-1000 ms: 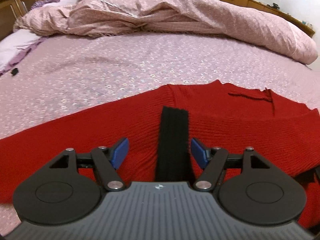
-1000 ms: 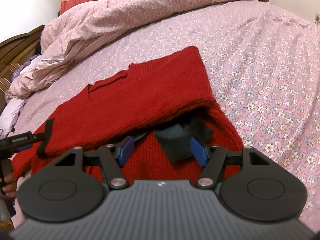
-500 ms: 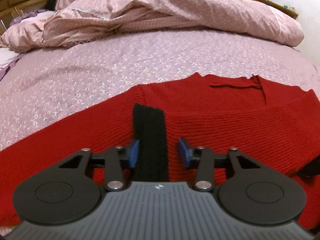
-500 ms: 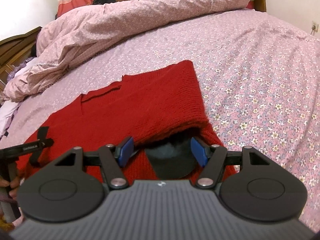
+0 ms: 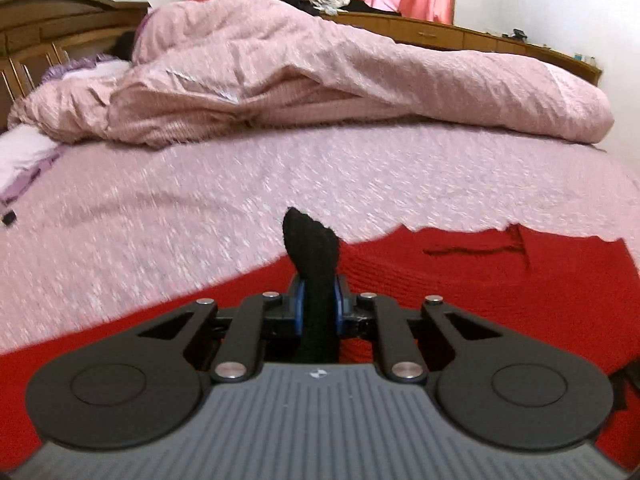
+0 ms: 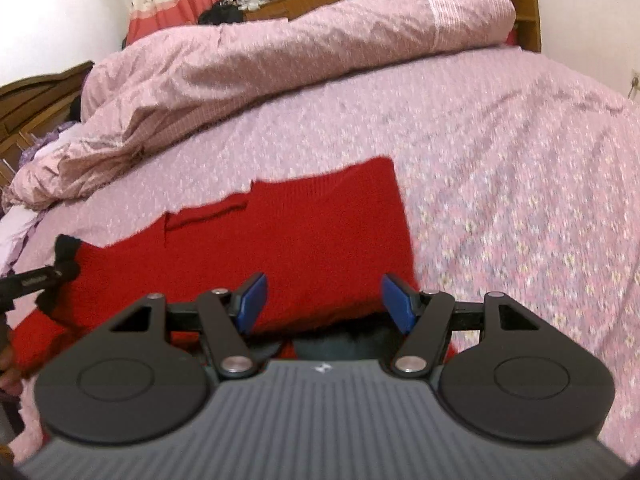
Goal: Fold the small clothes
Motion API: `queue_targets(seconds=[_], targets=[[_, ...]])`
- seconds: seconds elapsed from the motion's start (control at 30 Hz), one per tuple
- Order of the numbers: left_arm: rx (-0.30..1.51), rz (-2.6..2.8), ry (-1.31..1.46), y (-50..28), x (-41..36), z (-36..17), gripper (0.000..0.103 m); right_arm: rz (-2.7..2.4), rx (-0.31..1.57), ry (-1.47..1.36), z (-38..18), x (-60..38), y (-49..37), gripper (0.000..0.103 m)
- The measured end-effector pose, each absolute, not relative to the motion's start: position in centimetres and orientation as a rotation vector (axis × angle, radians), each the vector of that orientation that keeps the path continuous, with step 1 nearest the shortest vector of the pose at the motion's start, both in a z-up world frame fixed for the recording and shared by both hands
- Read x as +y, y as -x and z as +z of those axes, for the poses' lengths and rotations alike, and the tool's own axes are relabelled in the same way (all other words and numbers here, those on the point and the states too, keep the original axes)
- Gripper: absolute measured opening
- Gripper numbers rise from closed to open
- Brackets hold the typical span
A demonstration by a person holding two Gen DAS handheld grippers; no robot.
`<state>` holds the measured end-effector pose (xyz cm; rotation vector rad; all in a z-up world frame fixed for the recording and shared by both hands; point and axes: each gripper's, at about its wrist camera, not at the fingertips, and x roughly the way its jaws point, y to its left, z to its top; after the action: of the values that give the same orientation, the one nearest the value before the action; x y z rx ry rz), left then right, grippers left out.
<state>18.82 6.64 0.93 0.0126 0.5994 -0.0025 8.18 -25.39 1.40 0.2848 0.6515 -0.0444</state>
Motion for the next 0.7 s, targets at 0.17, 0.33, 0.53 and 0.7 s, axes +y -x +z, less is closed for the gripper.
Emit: queue_targets(seconds=[0.17,0.33,0.53,0.7], targets=[[0.699,0.022,-0.032,-21.3,7.2,-1.5,0.018,-0.075,0.659,-0.271,-0.2,-25.6,-10.4,0.065],[0.674,0.085,-0.122,-21.1,7.1,-2.4,0.054,-0.119,0.695,-0.242,-2.4,-26.2,-11.3,0.07],[0.676,0.132,-0.136,-20.2,8.2,-1.4,0.062,-0.106,0.707,-0.303,-2.5,-27.1,-10.9,0.07],[0.68,0.172,-0.079,-17.9,10.5,-0.2,0.075,-0.123,0.713,-0.314,-2.2,-26.9,-10.6,0.07]])
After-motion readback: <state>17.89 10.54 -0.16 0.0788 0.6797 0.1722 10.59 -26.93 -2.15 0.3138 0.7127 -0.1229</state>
